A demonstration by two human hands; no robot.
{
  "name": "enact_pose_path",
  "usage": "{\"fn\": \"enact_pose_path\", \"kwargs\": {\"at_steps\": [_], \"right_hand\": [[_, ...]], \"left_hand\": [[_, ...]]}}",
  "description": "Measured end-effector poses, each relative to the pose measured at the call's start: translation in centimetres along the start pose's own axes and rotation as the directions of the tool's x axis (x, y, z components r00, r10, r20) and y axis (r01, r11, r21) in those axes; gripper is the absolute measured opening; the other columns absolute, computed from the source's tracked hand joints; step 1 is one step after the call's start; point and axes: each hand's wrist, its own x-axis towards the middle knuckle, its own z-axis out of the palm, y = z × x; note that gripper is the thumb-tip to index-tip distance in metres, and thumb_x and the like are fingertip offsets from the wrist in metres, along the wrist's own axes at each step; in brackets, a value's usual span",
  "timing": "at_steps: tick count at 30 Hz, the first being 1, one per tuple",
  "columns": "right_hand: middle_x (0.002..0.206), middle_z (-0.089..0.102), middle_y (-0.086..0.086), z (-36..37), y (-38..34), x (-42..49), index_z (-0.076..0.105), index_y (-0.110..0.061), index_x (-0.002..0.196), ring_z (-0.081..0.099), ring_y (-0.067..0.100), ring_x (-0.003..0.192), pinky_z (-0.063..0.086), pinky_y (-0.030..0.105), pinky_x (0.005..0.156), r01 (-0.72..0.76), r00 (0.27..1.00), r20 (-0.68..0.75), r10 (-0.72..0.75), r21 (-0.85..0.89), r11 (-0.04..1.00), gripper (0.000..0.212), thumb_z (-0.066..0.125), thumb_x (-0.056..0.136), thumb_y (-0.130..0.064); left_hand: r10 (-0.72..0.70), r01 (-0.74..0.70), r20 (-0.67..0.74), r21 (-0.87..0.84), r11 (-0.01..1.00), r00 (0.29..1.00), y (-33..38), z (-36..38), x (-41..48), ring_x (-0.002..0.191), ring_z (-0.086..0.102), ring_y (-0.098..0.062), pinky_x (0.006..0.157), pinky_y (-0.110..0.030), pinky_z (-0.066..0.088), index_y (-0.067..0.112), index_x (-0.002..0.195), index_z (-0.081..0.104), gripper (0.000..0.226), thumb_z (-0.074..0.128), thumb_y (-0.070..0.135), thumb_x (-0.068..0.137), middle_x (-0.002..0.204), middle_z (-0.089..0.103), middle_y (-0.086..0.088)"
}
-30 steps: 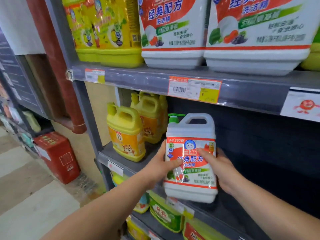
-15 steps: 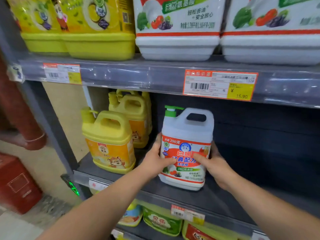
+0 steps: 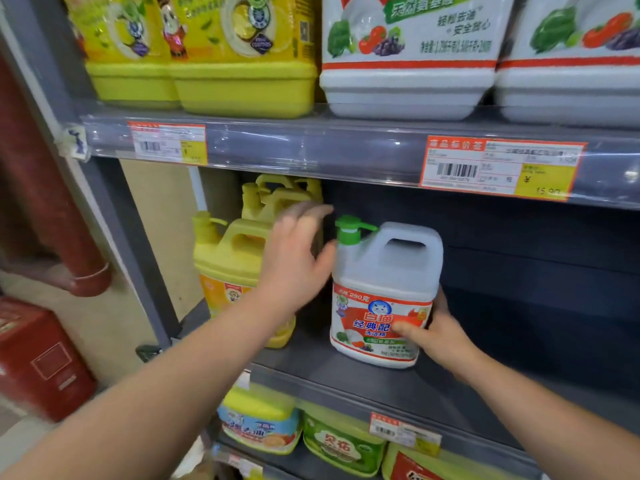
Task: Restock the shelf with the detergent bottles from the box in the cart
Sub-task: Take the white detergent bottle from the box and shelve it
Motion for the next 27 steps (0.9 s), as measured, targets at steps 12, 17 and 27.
{"fn": "enact_pose_path", "kwargs": {"at_steps": [12,17,27], "right_hand": [[0.127,0.06,0.004,2.7,-1.7,4.4,0.036,-0.02,0.137,0.06,0.023,0.111,0.047,0.034,0.091,-0.119,0.987,-0.107,0.118,-0.006,0.993,0.08,0.081,0.071,-0.023],[0.131,0.059,0.003,3.6,-2.1,5.6,0.038,-0.024,0.137,0.058,0.025,0.117,0.047,0.045,0.099,-0.164,0.982,-0.101,0.16,-0.033,0.986,0.074,0.078,0.074,-0.027],[0.131,0.058,0.003,4.0,-2.7,6.5,0.034,-0.024,0.139,0.057,0.025,0.118,0.045,0.042,0.096,-0.172,0.985,-0.027,0.172,-0.005,0.985,0.071,0.074,0.079,-0.024]], "left_hand": [[-0.124,-0.045,0.248,0.582,0.812,0.961,-6.2,-1.5,0.8,0.111,0.05,-0.035,0.098,-0.052,0.034,0.013,0.114,0.059,0.045,0.061,0.045,0.082,0.115,0.06,-0.012],[-0.103,-0.047,0.224,0.577,0.815,0.969,-6.4,-1.0,0.9,0.112,0.05,-0.036,0.101,-0.054,0.031,0.01,0.113,0.06,0.044,0.064,0.041,0.081,0.115,0.06,-0.014],[-0.083,-0.04,0.182,0.581,0.813,0.98,-6.7,-0.7,0.6,0.111,0.051,-0.035,0.097,-0.052,0.034,0.012,0.113,0.061,0.042,0.061,0.041,0.082,0.114,0.061,-0.012]]}}
